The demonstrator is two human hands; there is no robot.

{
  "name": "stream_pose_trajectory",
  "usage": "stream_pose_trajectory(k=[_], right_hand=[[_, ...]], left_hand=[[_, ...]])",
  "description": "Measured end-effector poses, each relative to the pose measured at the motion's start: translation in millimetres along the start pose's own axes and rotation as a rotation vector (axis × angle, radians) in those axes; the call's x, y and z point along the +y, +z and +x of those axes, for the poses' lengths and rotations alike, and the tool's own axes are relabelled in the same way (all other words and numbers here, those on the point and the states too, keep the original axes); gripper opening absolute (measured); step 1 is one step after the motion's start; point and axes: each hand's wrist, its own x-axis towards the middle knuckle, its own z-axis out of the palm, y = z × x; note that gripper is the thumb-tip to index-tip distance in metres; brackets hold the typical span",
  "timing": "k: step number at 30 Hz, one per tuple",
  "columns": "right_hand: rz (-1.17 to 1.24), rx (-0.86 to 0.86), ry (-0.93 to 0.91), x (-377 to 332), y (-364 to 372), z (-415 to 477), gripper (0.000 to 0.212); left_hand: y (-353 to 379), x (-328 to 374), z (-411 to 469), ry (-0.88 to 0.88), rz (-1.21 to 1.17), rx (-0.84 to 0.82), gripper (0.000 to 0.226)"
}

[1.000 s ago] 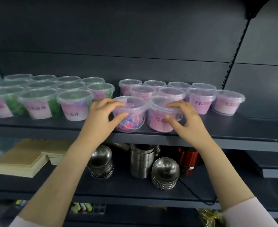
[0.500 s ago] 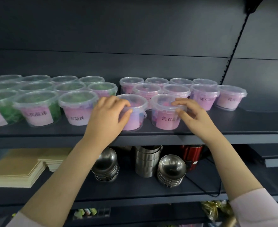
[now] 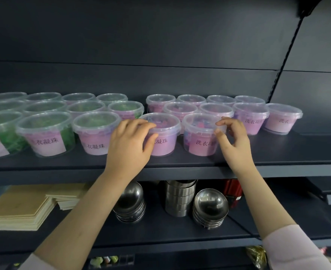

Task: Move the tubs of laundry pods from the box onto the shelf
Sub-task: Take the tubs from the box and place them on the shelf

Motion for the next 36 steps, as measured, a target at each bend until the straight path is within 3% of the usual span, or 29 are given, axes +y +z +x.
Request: stream_pose_trajectory(k=[6, 13, 24, 36], right_hand=[[0.060, -0.024, 0.034, 8.9, 3.5, 8.5, 0.025], [0.045, -0.011, 0.023, 10.7, 4.7, 1.6, 0.039], [0.175, 0.000, 0.147, 15.3, -0.2, 4.7, 0.025], [0.132, 0.056, 0.126, 8.6, 2.2, -2.0, 0.026]], left_hand=[[20.3, -10.9, 4.2, 0.050, 0.001, 0.085, 0.029], [25.8, -15.8, 0.6, 0.034, -0.120, 0.018, 0.030], [27.8, -17.0, 0.0, 0.027, -0.170, 0.035, 0.028], [23.7, -14.9, -0.8, -0.008, -0.279, 0.024, 0.027]])
